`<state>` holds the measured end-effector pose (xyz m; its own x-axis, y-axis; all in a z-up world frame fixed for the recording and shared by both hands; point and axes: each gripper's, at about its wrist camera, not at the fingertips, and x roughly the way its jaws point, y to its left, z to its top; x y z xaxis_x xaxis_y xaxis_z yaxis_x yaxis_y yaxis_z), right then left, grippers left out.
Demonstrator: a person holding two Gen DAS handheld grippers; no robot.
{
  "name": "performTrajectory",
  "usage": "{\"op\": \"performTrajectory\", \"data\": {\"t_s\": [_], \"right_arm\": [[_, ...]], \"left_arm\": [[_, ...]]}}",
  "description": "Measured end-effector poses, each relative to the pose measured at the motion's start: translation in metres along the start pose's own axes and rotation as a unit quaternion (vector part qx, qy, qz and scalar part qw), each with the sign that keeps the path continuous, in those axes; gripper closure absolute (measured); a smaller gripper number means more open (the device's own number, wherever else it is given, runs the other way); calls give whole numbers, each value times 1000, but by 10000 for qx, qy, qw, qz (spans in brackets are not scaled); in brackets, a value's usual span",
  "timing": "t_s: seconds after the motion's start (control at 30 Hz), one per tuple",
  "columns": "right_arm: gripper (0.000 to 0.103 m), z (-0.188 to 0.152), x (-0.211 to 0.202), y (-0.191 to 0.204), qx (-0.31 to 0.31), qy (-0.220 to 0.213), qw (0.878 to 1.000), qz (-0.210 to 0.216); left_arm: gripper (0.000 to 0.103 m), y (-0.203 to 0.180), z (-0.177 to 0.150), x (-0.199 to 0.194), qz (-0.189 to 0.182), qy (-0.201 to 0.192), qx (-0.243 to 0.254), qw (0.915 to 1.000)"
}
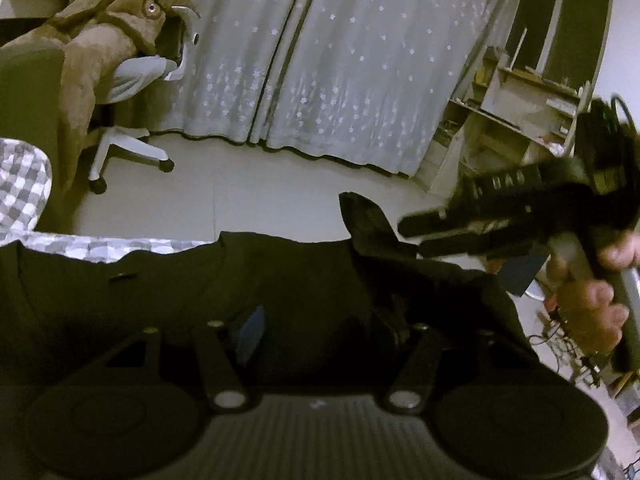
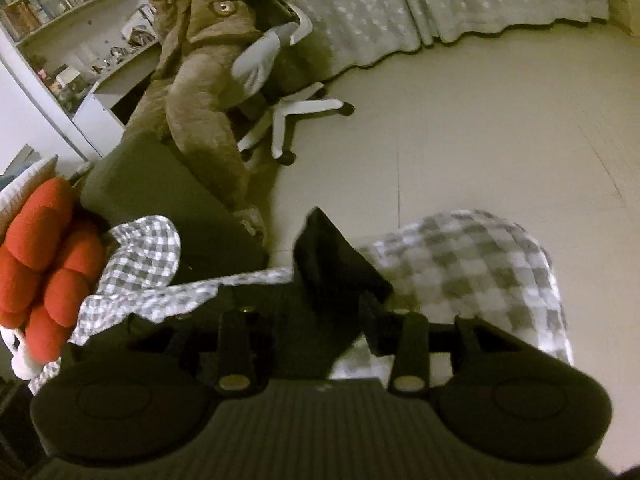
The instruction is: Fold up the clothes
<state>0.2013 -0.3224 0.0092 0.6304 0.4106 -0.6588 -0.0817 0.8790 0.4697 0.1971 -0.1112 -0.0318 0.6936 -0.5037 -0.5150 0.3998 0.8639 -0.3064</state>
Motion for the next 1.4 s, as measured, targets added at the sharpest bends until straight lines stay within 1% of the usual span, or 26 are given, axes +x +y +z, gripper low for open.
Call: {"op": "performTrajectory", "data": {"t_s": [0.13,0.23,0.33,0.37,0.4,0.43,0.47,0.63,0.77,0.87,0.97,1.0,1.07,1.13,1.17,1.2,1.27,1.3,1.33,1.37,1.4], "right_arm": [[61,-10,3,1,-7,186,9998,71],[66,-16,9,7,-104,270,9996,71],[79,-17,9,12,-206,244,9995,-69],[85,-17,9,13,-209,251,9994,-116],[90,-17,7,12,-177,267,9994,-128],[92,-17,5,11,-142,283,9994,-137],[98,-18,1,10,-127,273,9995,-129],[99,-22,-24,-2,-1,226,9997,-76],[100,-29,-49,-23,105,114,9996,-224],[100,-35,-67,-43,242,64,9991,-339],[100,-45,-80,-59,347,119,9986,-376],[100,-48,-82,-63,373,153,9986,-344],[100,-55,-85,-66,409,196,9986,-256],[99,-61,-85,-66,383,188,9990,-163],[93,-61,-85,-67,383,129,9991,-134],[91,-61,-86,-67,384,67,9992,-105],[90,-59,-84,-69,413,-56,9991,-55],[85,-56,-83,-71,445,-116,9989,-35],[76,-53,-78,-72,496,-206,9986,-24],[60,-50,-74,-74,548,-297,9981,-14],[52,-46,-70,-76,601,-388,9974,-5]], "left_arm": [[42,1,0,2,-25,-8,-35,10000],[42,2,0,2,-39,-11,-55,10000],[42,2,-1,2,-49,-16,-69,10000],[42,3,-1,2,-51,-17,-72,10000],[42,3,-1,1,-53,-18,-76,10000],[42,3,-1,1,-55,-20,-79,10000],[41,3,-1,1,-58,-21,-82,9999],[41,4,-1,2,-62,-18,-84,9999],[38,3,0,4,-65,21,-11,10000],[38,-3,3,7,17,107,235,9997],[38,-10,9,10,134,269,608,9977],[38,-10,12,10,132,321,624,9974],[38,-2,20,12,177,355,472,9981],[38,7,28,15,328,312,342,9984],[38,11,31,16,432,275,310,9982],[38,15,35,17,536,239,278,9979],[38,26,41,28,715,298,252,9967],[38,31,43,34,786,336,239,9961],[39,33,46,40,831,376,255,9955],[39,36,49,46,876,417,272,9949],[39,38,52,53,921,458,288,9943]]}}
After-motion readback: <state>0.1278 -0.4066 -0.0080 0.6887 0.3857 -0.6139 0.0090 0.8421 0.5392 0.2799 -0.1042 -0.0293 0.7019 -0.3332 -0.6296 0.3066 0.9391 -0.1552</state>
